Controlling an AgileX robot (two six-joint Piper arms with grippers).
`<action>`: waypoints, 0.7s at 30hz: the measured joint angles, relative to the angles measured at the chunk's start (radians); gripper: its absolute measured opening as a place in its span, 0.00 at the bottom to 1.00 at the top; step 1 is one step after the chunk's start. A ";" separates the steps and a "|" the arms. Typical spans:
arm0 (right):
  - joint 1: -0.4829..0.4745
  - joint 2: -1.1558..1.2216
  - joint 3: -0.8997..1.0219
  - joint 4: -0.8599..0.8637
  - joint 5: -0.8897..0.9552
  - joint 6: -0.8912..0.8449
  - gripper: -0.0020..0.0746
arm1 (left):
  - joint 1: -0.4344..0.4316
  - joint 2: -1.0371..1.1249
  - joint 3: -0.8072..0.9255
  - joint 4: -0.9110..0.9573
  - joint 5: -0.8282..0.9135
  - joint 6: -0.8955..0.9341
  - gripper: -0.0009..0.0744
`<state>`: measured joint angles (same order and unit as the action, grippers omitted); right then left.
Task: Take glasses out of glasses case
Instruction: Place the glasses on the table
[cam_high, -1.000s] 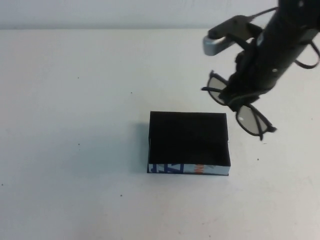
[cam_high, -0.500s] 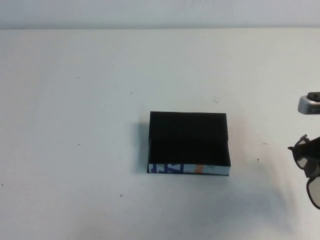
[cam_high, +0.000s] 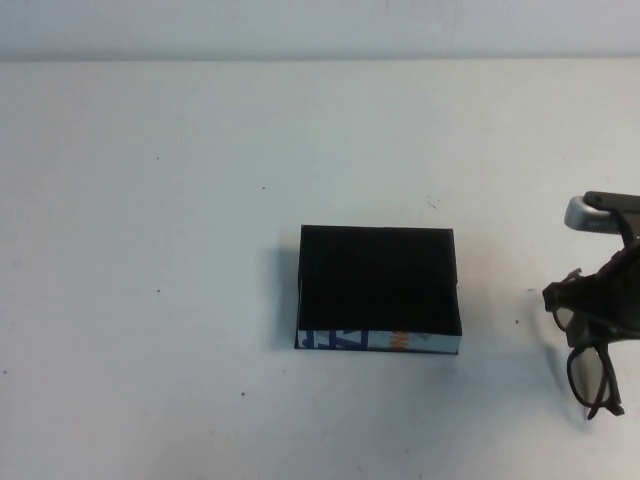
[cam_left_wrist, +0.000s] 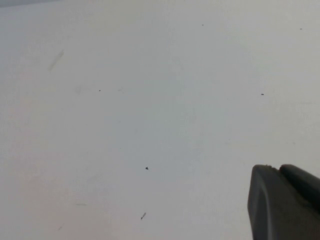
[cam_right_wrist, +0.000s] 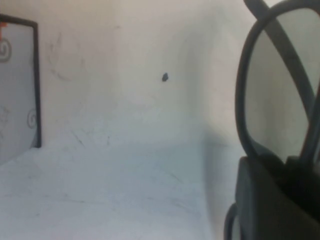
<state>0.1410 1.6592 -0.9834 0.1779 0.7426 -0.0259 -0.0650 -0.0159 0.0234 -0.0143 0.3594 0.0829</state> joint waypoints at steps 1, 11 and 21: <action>0.001 0.013 0.000 0.002 -0.001 -0.002 0.13 | 0.000 0.000 0.000 0.000 0.000 0.000 0.01; 0.005 0.010 0.000 0.023 0.015 -0.032 0.38 | 0.000 0.000 0.000 0.000 0.000 0.000 0.01; 0.007 -0.389 0.045 0.008 0.043 -0.046 0.42 | 0.000 0.000 0.000 0.000 0.000 0.000 0.01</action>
<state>0.1480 1.2697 -0.9382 0.1864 0.7860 -0.0722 -0.0650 -0.0159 0.0234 -0.0143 0.3594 0.0829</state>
